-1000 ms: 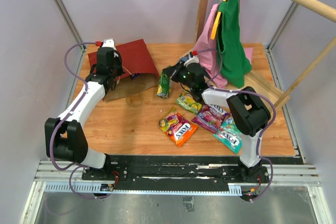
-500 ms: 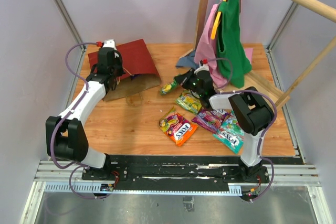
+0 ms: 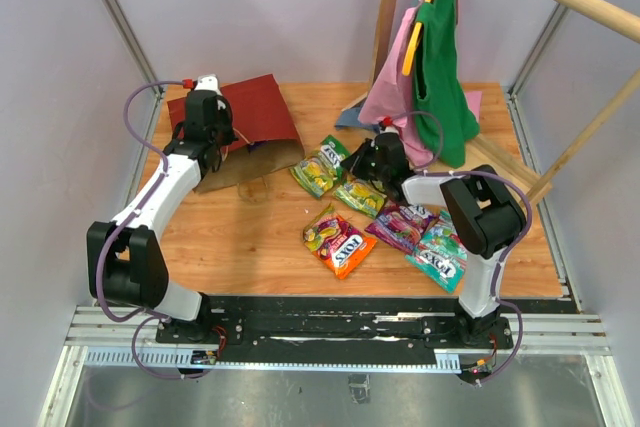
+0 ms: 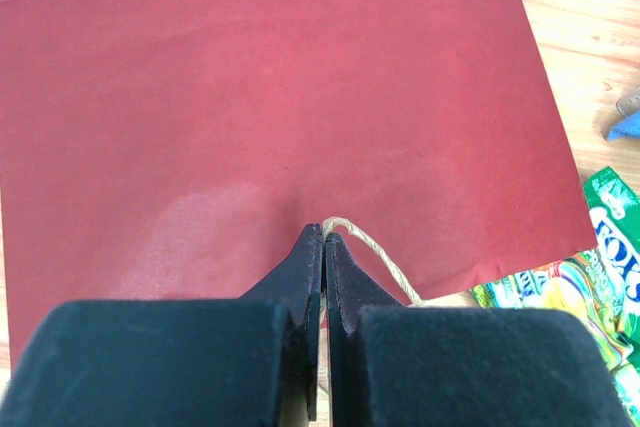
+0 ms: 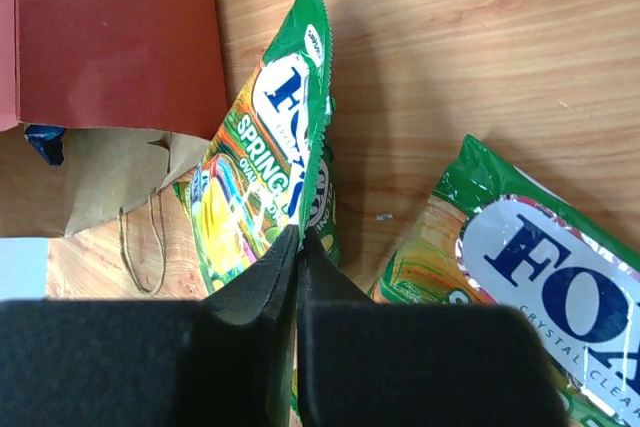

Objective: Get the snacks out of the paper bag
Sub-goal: Place the snack at the center of the board.

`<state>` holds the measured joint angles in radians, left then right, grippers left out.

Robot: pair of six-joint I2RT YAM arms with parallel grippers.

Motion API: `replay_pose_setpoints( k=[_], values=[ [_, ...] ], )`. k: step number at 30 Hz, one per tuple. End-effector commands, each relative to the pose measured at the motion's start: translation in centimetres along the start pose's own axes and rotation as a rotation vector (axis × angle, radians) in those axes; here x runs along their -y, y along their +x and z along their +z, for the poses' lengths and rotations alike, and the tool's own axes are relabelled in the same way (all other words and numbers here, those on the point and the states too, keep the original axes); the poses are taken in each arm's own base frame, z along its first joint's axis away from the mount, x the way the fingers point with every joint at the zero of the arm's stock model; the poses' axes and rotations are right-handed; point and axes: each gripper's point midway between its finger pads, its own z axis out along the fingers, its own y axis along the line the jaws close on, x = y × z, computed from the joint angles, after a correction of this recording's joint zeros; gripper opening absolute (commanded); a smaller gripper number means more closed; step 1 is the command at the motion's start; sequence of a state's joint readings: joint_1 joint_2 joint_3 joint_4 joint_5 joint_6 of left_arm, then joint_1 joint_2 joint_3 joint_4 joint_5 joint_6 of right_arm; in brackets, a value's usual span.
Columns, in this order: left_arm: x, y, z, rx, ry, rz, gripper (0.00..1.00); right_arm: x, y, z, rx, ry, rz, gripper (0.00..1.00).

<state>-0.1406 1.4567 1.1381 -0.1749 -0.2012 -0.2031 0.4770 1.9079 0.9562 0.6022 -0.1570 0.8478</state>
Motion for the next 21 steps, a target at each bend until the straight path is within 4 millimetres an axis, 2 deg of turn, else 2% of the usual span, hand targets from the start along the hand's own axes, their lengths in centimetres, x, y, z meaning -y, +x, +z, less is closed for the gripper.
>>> replay_pose_setpoints(
  k=[1, 3, 6, 9, 12, 13, 14, 17, 19, 21],
  values=[
    [-0.5, -2.1, -0.7, 0.056, -0.016, -0.014, 0.00, -0.2, -2.0, 0.2, 0.031, 0.032, -0.043, 0.01],
    [-0.5, -2.2, -0.8, 0.060, -0.014, -0.015, 0.01, -0.7, -2.5, 0.1, 0.036, 0.027, -0.065, 0.10],
    [-0.4, -2.2, -0.8, 0.062, -0.007, -0.015, 0.01, -1.2, -2.8, -0.4, 0.027, 0.028, -0.111, 0.40],
    [-0.2, -2.3, -0.8, 0.063, 0.002, -0.017, 0.00, -2.1, -3.1, -1.3, 0.039, 0.049, -0.194, 0.61],
    [0.0, -2.3, -0.8, 0.064, 0.015, -0.018, 0.00, -4.3, -3.9, -2.5, 0.090, 0.062, -0.327, 0.78],
    [0.1, -2.3, -0.8, 0.063, 0.018, -0.016, 0.01, -5.3, -4.1, -2.8, 0.110, 0.066, -0.383, 0.93],
    [0.1, -2.3, -0.8, 0.064, 0.022, -0.016, 0.01, -6.3, -4.2, -3.2, 0.126, 0.070, -0.449, 0.99],
    [0.5, -2.4, -1.0, 0.066, 0.047, -0.009, 0.01, -10.4, -4.0, -3.5, 0.160, 0.011, -0.656, 0.98],
    [1.1, -2.5, -1.2, 0.069, 0.082, -0.005, 0.00, -13.5, -2.9, -3.0, 0.141, -0.108, -0.755, 1.00],
    [1.7, -2.4, -1.6, 0.069, 0.124, 0.007, 0.01, -17.3, -1.4, -2.6, 0.096, -0.306, -0.823, 0.96]
  ],
)
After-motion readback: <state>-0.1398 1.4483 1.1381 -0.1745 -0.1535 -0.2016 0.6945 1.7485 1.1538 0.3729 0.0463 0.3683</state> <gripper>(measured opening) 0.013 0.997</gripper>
